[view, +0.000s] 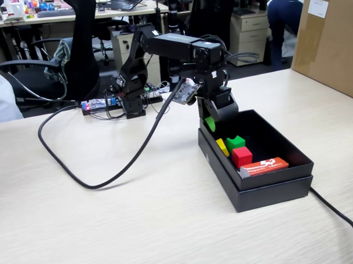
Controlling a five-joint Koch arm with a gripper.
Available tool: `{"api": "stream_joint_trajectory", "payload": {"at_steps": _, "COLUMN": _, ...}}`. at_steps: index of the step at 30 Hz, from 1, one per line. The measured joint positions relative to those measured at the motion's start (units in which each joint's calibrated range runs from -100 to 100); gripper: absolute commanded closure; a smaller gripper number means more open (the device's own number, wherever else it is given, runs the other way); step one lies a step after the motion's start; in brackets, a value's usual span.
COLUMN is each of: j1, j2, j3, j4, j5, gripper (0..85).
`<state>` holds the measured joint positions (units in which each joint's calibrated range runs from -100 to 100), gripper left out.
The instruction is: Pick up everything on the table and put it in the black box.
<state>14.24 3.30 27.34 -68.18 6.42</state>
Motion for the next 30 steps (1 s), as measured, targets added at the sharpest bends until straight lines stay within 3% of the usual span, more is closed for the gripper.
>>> {"api": "stream_joint_trajectory", "payload": {"at_steps": 5, "j1": -0.1, "j2": -3.0, "j3": -0.2, "j4": -0.2, "j5": 0.1, "gripper": 40.0}}
{"api": "stream_joint_trajectory", "payload": {"at_steps": 10, "j1": -1.0, "j2": -18.3, "j3": -2.6, "j4": -0.4, "j5": 0.1, "gripper": 38.7}}
{"api": "stream_joint_trajectory", "payload": {"at_steps": 19, "j1": -7.4, "j2": -52.6, "j3": -27.3, "j4": 0.5, "j5": 0.0, "gripper": 36.7}}
{"api": "stream_joint_trajectory", "payload": {"at_steps": 24, "j1": -11.9, "j2": -69.6, "j3": -51.8, "j4": 15.1, "j5": 0.0, "gripper": 36.0}}
{"api": "stream_joint_trajectory", "payload": {"at_steps": 30, "j1": -13.0, "j2": -86.5, "j3": -72.5, "j4": 27.9, "j5": -0.4, "gripper": 33.1}}
